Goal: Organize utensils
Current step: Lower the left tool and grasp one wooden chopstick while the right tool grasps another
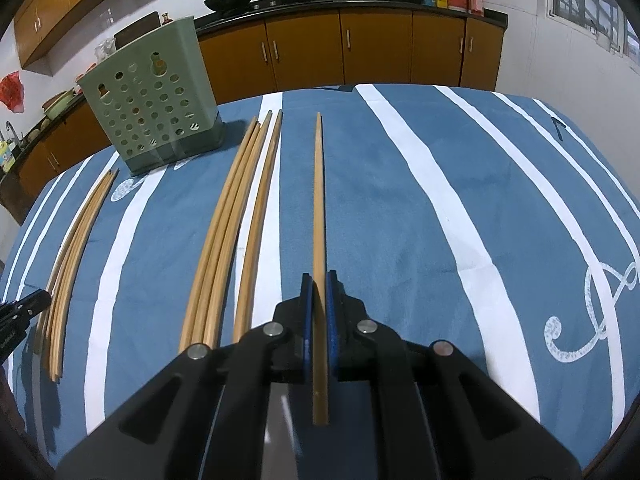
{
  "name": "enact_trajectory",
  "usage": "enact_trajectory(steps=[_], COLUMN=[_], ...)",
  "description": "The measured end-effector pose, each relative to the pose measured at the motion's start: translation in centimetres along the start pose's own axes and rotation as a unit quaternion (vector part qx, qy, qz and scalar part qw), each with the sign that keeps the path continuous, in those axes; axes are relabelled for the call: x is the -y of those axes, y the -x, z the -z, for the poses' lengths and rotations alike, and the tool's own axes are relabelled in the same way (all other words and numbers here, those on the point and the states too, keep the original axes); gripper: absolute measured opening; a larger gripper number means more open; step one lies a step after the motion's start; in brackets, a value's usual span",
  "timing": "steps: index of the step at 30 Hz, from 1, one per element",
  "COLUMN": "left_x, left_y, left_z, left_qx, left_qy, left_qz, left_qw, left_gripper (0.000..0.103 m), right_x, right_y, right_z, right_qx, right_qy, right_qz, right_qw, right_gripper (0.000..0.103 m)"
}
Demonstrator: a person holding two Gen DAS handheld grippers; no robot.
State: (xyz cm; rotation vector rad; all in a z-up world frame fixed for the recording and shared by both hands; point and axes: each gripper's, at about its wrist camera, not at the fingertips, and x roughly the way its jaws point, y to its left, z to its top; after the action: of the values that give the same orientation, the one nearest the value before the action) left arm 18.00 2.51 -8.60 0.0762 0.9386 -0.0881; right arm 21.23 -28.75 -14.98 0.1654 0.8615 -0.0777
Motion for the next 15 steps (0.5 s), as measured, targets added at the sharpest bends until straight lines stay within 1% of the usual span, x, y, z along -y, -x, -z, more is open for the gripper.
enact_trajectory(steps=[6, 15], left_x=[-0.03, -0.34], left_y=[0.06, 0.33], left_z=[0.01, 0.44], left_qx=[0.001, 0.006], left_qy=[-0.002, 0.012], left_qz=[-0.002, -0.001], left_qw=[1.0, 0.9999], left_gripper=[0.008, 0.008], right_x=[0.06, -0.01], right_y=[0.0, -0.06], right_z=[0.0, -0.08], right_qx=[0.0, 0.0], right_qy=[-0.002, 0.006], right_qz=[0.0, -0.001], right_qw=[1.0, 1.0], right_gripper=[0.008, 0.008])
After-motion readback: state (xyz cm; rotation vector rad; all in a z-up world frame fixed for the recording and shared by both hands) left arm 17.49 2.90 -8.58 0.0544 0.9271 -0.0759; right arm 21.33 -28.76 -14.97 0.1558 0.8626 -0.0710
